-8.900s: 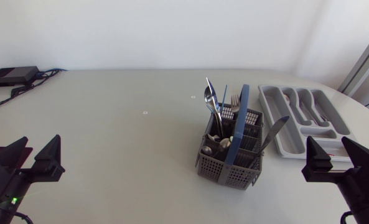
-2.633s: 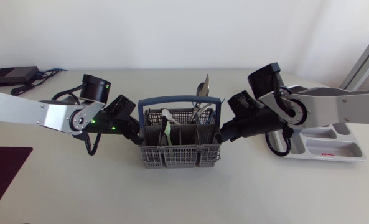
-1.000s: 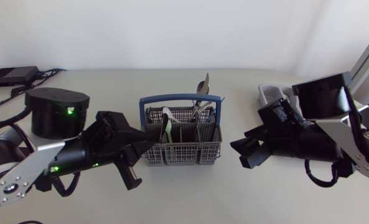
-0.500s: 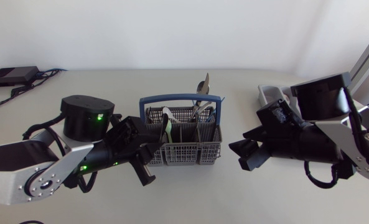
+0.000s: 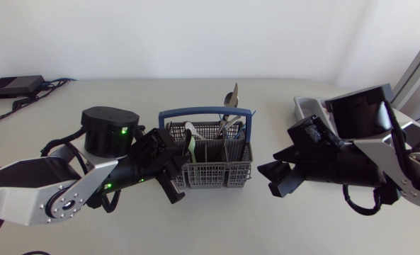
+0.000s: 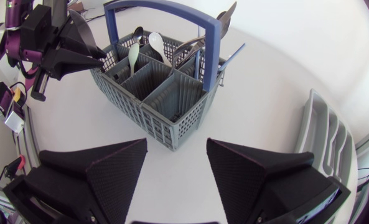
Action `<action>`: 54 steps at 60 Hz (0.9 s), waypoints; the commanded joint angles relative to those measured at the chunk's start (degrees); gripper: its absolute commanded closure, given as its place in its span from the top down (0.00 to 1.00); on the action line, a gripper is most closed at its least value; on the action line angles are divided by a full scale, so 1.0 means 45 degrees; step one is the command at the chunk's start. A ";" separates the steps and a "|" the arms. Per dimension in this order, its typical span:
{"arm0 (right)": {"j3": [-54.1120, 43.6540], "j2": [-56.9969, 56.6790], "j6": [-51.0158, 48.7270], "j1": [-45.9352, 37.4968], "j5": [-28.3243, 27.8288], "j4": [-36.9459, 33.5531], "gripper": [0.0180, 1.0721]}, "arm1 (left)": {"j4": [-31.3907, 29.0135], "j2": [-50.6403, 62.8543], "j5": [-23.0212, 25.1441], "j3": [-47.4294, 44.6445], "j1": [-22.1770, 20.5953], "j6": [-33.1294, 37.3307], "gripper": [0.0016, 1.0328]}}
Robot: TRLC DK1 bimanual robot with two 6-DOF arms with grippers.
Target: Sort the cutlery from the basket into the organizer compartments.
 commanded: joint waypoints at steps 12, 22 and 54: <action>-0.0165 0.0230 0.0091 0.0141 -0.0008 0.0162 0.67 | 0.0485 0.0200 -0.0403 0.0183 -0.0285 -0.0246 0.03; -0.0223 0.0288 0.0091 0.0200 -0.0008 0.0182 0.67 | 0.0758 -0.0542 -0.0462 -0.0168 -0.0227 -0.0364 0.03; 0.0265 -0.0044 0.0091 0.0708 0.0031 -0.0307 0.67 | -0.1078 -0.3823 0.0925 0.0632 0.0867 -0.1789 0.03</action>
